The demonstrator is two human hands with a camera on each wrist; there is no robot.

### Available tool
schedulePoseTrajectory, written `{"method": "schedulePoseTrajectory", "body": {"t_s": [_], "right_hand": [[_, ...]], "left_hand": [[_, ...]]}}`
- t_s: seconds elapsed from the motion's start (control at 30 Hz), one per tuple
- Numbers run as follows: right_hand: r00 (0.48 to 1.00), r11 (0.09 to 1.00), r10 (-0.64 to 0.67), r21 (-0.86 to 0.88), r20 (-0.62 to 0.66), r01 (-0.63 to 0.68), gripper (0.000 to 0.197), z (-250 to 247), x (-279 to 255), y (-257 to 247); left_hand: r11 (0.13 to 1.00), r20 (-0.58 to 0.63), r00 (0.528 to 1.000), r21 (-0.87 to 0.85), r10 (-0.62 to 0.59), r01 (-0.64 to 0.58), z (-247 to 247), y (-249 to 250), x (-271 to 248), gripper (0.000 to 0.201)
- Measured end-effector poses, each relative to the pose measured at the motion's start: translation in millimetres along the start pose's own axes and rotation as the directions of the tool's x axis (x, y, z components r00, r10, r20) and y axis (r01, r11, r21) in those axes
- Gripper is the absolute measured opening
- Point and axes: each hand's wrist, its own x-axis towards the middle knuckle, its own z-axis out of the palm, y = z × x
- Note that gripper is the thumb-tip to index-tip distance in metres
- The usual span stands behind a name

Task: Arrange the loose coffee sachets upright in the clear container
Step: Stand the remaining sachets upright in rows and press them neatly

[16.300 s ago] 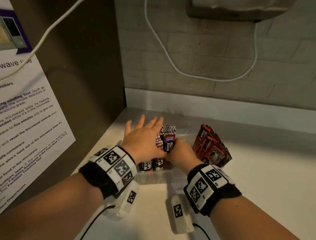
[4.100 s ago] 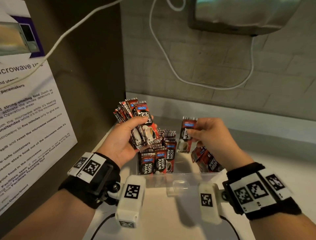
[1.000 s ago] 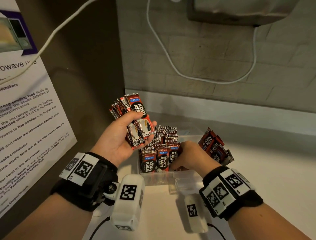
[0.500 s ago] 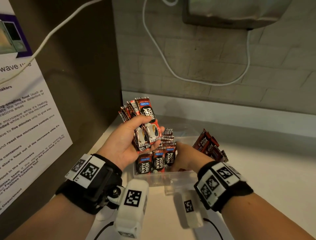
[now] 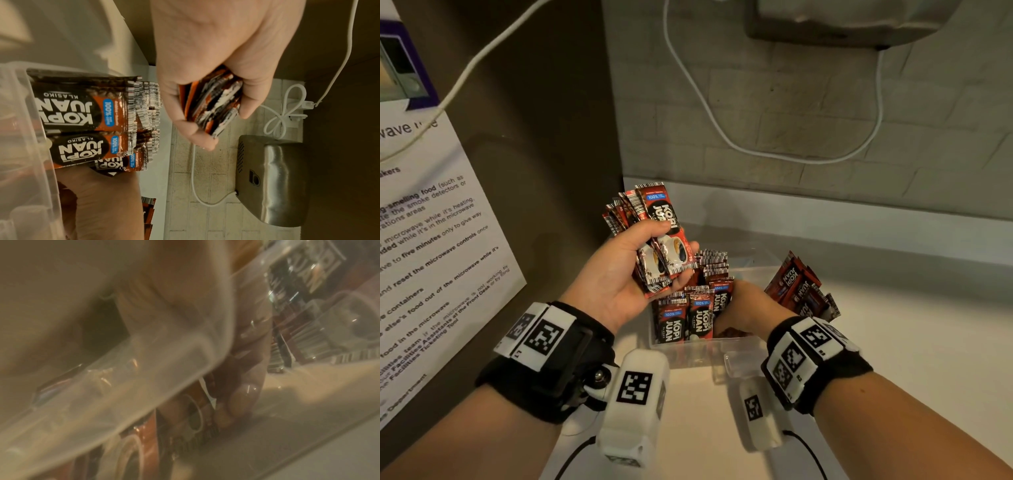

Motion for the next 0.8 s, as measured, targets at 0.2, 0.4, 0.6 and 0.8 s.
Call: {"method": "schedulePoseTrajectory", "body": {"t_s": [0.2,0.4,0.6,0.8], "right_hand": [[1.000,1.000,-0.003,-0.020,0.001,0.003,0.055,-1.9,-3.7,-1.7],[0.999,1.000,0.012,-0.014,0.040,-0.011,0.055,-6.8,-6.9,-2.5],[0.999,0.999,0.009,0.037,0.054,-0.011,0.057,-8.4,-10.5,-5.3],[1.000,0.998,0.010,0.057,0.019,-0.011,0.041,-9.4,-14.9,-10.0]], "left_hand": [[1.000,-0.002,1.000,0.007,-0.002,0.002,0.0,0.5,0.6,0.010],[1.000,-0.002,1.000,0.003,-0.029,0.029,-1.3,-2.1,0.9,0.009],[1.000,0.003,1.000,-0.004,-0.014,0.014,-1.0,0.4,0.5,0.009],[1.000,-0.008,1.000,-0.018,0.003,-0.003,-4.1,2.6,1.0,0.011]]}}
